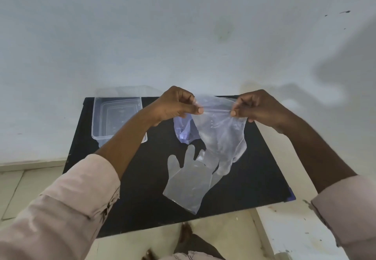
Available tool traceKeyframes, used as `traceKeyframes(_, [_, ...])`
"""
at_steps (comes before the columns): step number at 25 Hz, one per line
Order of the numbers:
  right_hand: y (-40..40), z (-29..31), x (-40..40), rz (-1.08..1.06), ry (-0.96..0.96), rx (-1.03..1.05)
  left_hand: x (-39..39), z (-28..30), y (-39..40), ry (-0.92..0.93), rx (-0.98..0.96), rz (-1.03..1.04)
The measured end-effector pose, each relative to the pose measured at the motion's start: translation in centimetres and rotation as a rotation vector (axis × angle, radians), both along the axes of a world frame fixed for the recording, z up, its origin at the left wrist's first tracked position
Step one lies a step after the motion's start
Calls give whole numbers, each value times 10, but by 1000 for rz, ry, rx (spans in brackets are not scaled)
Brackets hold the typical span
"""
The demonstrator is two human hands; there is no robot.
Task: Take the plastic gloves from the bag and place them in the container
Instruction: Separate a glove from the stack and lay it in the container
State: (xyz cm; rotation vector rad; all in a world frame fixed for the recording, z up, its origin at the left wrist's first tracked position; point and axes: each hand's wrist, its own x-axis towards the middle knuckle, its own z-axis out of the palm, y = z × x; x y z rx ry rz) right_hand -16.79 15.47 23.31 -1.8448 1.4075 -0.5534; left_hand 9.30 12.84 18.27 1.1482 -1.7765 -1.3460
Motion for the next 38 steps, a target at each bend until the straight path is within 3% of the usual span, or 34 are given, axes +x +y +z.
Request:
traceKeyframes(4, [-23, -3, 12, 20, -173, 37, 12, 13, -6, 36, 45, 12])
traceKeyframes(8, [-37, 2, 19, 91, -169, 42, 11, 19, -16, 51, 96, -50])
traceKeyframes(13, [-78, 6, 17, 102, -169, 34, 14, 20, -37, 88, 115, 38])
traceKeyframes(19, [-112, 11, 26, 101, -256, 58, 39, 15, -38, -272, 226, -67])
traceKeyframes(22, [-122, 18, 37, 133, -258, 49, 46, 14, -38, -333, 111, 20])
traceKeyframes(25, [-126, 25, 52, 149, -257, 33, 52, 25, -37, -141, -85, 98])
traceKeyframes(27, [-127, 30, 63, 157, -254, 20, 56, 34, -38, -121, -135, 41])
traceKeyframes(29, [-127, 38, 76, 162, -251, 6, 63, 37, -40, -320, -133, 9])
traceKeyframes(32, [-123, 47, 95, 142, -248, -12, 97, 23, -49, -804, -39, 55])
traceKeyframes(34, [-120, 51, 109, 138, -230, -22, 126, 17, -51, -935, -45, 92])
traceKeyframes(35, [-118, 53, 117, 136, -222, -27, 139, 19, -52, -867, -106, 131])
traceKeyframes(38, [-110, 58, 146, 137, -201, -34, 162, 38, -55, -411, -261, 237])
